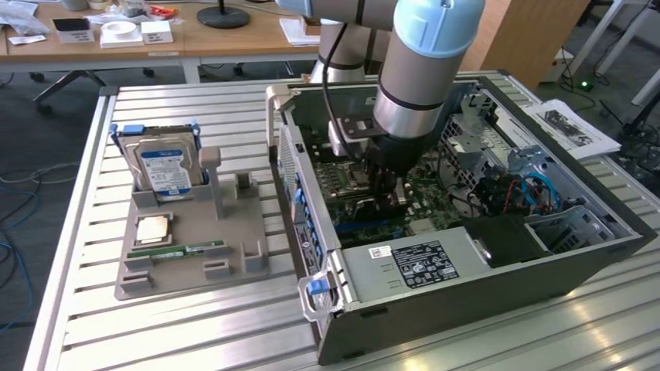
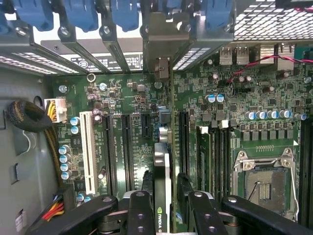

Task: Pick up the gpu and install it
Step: 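Insert the gpu into the slot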

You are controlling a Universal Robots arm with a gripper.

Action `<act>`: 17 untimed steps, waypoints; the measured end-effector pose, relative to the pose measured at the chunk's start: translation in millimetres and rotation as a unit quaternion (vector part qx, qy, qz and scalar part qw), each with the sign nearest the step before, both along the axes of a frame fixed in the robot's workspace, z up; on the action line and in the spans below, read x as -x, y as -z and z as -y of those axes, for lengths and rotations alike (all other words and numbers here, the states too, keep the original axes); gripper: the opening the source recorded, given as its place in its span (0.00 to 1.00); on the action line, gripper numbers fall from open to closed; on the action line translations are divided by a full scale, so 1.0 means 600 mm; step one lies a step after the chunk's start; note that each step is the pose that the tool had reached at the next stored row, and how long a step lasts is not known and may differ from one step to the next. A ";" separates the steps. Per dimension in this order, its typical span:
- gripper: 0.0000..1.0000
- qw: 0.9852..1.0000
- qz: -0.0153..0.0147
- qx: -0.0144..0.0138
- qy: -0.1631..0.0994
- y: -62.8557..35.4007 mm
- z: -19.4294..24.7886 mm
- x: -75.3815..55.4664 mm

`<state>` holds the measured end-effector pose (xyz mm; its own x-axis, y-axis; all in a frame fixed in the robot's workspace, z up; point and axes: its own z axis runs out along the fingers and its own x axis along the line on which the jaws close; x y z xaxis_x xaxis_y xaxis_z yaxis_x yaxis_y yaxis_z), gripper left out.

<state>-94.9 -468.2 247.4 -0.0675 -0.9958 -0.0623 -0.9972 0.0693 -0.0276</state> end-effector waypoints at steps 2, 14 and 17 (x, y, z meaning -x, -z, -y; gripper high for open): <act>0.34 1.000 0.000 0.000 -0.003 0.000 -0.0001 0.000; 0.34 1.000 0.000 0.000 -0.015 -0.001 0.0000 0.000; 0.34 1.000 0.000 0.000 -0.015 -0.001 0.0000 0.000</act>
<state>-94.9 -468.2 248.2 -0.0373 -0.9974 -0.0624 -0.9989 0.0391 -0.0276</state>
